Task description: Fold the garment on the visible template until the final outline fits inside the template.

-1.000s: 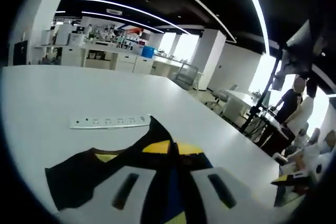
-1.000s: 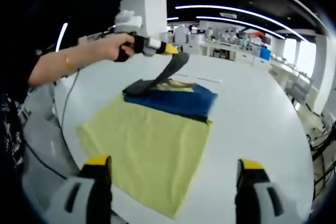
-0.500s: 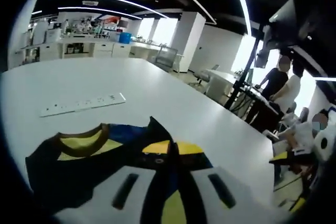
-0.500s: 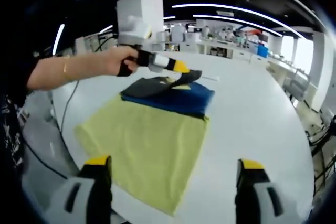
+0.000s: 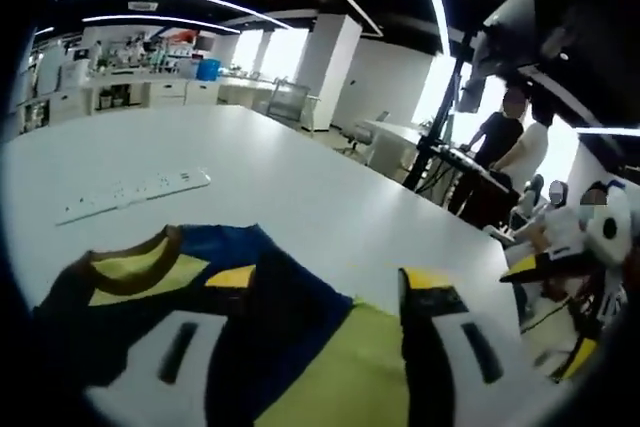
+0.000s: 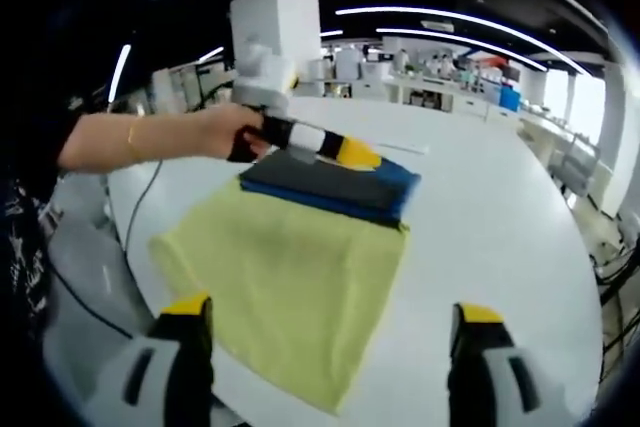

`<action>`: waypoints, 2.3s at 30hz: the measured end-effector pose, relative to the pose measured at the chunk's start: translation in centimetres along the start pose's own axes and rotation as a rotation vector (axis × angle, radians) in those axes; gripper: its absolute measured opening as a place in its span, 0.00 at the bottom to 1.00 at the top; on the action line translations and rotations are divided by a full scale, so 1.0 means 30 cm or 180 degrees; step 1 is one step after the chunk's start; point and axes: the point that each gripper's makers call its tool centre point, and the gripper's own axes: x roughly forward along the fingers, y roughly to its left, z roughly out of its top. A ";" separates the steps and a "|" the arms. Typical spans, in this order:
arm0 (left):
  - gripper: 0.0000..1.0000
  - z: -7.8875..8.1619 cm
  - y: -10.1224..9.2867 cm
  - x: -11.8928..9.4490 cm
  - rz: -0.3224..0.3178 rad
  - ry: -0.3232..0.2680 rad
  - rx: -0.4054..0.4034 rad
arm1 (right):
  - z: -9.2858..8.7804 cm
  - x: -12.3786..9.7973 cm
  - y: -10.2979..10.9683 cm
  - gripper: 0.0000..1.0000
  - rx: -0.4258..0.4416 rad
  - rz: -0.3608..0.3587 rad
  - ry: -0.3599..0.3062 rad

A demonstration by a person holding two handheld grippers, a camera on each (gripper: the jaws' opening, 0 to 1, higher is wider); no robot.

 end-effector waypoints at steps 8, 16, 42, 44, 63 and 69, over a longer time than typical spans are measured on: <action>0.94 0.041 0.000 -0.125 -0.0055 -0.0171 0.0041 | 0.023 0.020 0.024 1.00 -0.0204 0.0259 0.0031; 0.99 0.028 0.029 -0.285 -0.0081 -0.0112 0.0207 | 0.026 0.021 0.046 1.00 -0.0423 0.0534 0.0093; 0.97 -0.271 -0.020 -0.734 -0.0030 0.0259 0.0237 | -0.100 0.052 0.113 0.93 -0.1060 0.1183 0.0448; 0.95 -0.295 -0.022 -0.756 -0.0007 0.0225 0.0110 | -0.122 0.055 0.112 0.92 -0.1056 0.1196 0.0491; 0.75 -0.565 -0.108 -0.839 0.0059 0.0696 0.0260 | -0.211 0.077 0.119 0.75 -0.1092 0.1112 0.0511; 0.71 -0.621 -0.127 -0.860 0.0066 0.0805 0.0325 | -0.237 0.081 0.118 0.70 -0.1177 0.1117 0.0588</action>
